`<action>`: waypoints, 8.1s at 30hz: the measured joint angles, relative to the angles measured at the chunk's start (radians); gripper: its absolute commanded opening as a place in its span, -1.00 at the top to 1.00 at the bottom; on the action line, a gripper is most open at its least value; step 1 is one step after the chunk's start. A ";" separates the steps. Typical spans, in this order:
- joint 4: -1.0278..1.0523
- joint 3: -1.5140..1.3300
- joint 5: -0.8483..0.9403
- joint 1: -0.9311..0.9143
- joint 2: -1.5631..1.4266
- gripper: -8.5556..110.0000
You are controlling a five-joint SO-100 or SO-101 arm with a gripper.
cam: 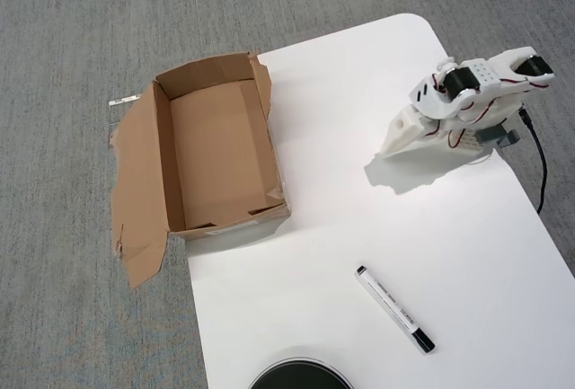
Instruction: Grasp a pen and put it in the box.
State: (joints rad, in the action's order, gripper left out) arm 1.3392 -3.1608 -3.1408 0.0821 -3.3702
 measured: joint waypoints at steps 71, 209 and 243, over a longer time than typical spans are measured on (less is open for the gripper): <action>-0.561 0.543 -0.002 0.653 0.353 0.83; -0.114 2.195 0.002 0.821 2.388 0.54; -0.304 2.339 0.002 0.847 2.612 0.53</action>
State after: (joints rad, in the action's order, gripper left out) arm 1.0354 -0.8214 -3.1393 0.9288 -0.7578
